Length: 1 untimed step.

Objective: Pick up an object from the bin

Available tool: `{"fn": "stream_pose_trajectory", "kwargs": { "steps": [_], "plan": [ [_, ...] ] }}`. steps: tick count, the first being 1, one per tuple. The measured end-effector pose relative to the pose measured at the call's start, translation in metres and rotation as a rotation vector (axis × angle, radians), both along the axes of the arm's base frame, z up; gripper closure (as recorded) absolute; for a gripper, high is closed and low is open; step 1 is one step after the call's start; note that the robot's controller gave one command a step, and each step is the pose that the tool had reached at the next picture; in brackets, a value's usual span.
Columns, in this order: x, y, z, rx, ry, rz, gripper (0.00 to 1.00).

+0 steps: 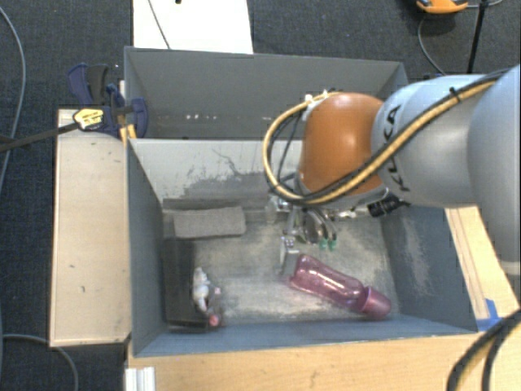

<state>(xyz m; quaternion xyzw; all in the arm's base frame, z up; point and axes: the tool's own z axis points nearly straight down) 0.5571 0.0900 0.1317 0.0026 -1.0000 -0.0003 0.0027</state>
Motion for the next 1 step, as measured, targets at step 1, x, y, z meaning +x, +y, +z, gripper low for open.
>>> {"fn": "stream_pose_trajectory", "kwargs": {
  "steps": [1],
  "plan": [
    [0.0019,-0.0003,0.0045,0.001,-0.008,-0.002,0.0]
  ]
}}
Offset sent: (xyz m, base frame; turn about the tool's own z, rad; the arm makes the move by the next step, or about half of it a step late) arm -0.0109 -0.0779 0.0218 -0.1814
